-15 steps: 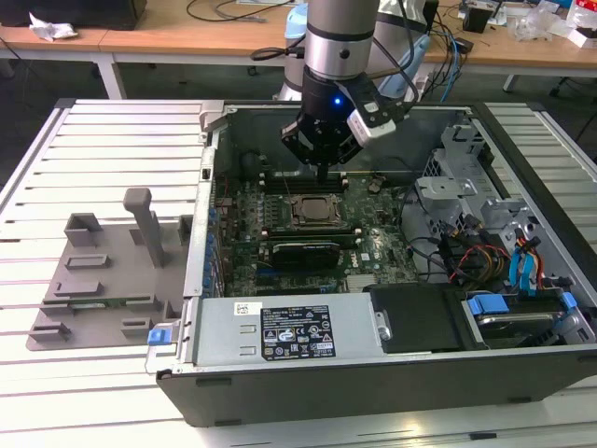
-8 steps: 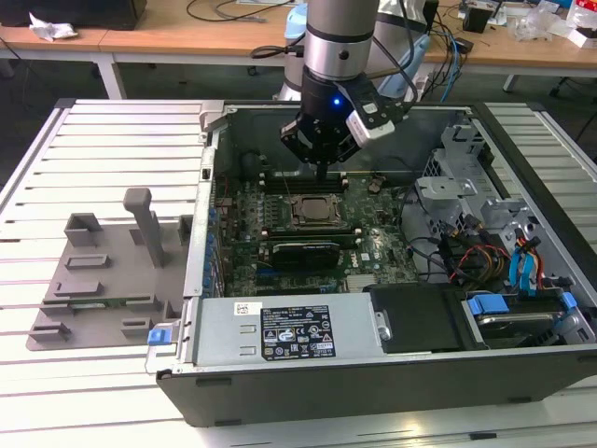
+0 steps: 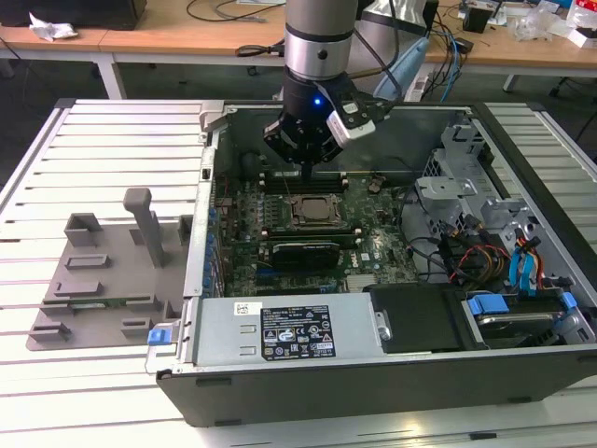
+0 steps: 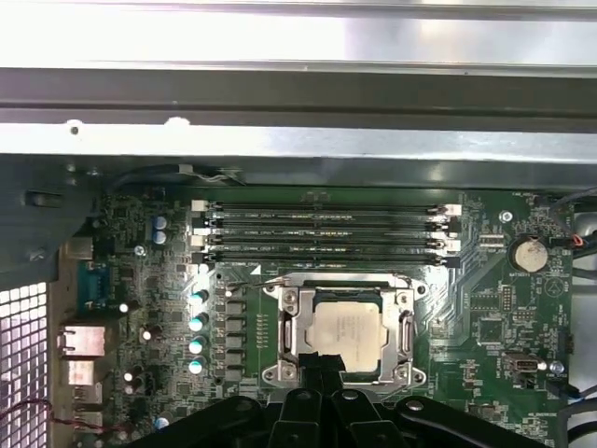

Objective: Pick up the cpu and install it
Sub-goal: 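Install the first cpu locking lever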

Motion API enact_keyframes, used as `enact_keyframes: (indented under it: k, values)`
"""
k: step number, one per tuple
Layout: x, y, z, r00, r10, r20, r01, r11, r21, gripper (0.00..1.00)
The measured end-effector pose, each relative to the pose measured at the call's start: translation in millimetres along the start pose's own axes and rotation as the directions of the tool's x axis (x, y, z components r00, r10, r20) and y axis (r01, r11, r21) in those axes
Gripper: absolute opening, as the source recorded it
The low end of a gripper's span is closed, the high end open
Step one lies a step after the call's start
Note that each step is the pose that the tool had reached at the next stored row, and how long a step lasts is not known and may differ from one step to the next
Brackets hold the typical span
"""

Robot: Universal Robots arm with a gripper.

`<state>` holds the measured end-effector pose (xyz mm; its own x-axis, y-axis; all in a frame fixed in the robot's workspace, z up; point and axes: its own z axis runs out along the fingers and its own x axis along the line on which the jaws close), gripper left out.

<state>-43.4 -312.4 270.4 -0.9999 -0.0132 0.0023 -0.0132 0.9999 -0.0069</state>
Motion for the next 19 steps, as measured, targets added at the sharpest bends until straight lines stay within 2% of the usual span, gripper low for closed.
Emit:
enact_keyframes:
  k: [13, 15, 19]
  values:
    - [23.0, 0.3, 0.1, 1.0, 0.0, 0.0, 0.0, 1.0, 0.0, 0.11]
    - [28.5, 0.4, 0.5, 1.0, 0.0, 0.0001, 0.0, 1.0, -0.0001, 0.11]
    - [33.2, 0.4, 1.0, 1.0, 0.0, -0.0001, 0.0, 1.0, 0.0001, 0.11]
